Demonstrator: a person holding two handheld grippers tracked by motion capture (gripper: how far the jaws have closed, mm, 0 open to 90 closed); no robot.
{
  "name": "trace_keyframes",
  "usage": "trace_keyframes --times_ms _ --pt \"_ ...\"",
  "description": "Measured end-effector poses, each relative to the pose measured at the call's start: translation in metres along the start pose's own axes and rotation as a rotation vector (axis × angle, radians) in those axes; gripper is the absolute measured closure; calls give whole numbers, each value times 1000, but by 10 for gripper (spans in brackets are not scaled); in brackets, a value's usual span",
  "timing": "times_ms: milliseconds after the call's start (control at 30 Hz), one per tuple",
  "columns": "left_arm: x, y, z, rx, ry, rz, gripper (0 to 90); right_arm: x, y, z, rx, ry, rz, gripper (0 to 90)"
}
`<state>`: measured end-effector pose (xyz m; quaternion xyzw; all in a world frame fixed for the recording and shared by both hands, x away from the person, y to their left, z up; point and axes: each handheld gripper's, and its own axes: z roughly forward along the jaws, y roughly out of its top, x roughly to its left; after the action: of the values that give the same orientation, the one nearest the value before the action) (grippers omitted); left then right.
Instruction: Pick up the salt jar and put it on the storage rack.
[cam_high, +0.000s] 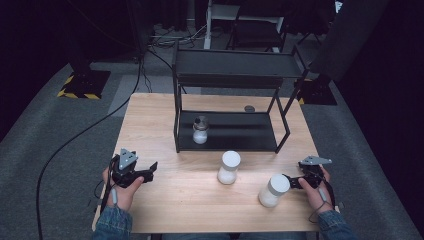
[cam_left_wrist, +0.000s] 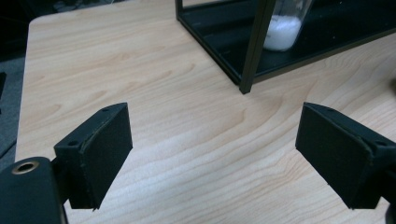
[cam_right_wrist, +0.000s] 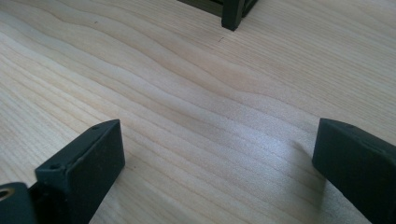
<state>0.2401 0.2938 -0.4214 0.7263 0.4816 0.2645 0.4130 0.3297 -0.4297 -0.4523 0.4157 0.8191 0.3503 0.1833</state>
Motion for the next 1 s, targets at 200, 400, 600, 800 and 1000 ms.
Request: trace_keyframes --times_ms 200,400,600,800,1000 --pt "2 -8 1 31 9 -11 108 0 0 0 0 0 0 23" --pt "3 -17 4 64 18 -17 108 0 0 0 0 0 0 23" --pt "3 -24 7 85 24 -27 108 0 0 0 0 0 0 23" --pt "4 -29 6 105 30 -26 108 0 0 0 0 0 -1 22" --pt "4 -34 8 125 40 -23 108 0 0 0 0 1 -1 23"
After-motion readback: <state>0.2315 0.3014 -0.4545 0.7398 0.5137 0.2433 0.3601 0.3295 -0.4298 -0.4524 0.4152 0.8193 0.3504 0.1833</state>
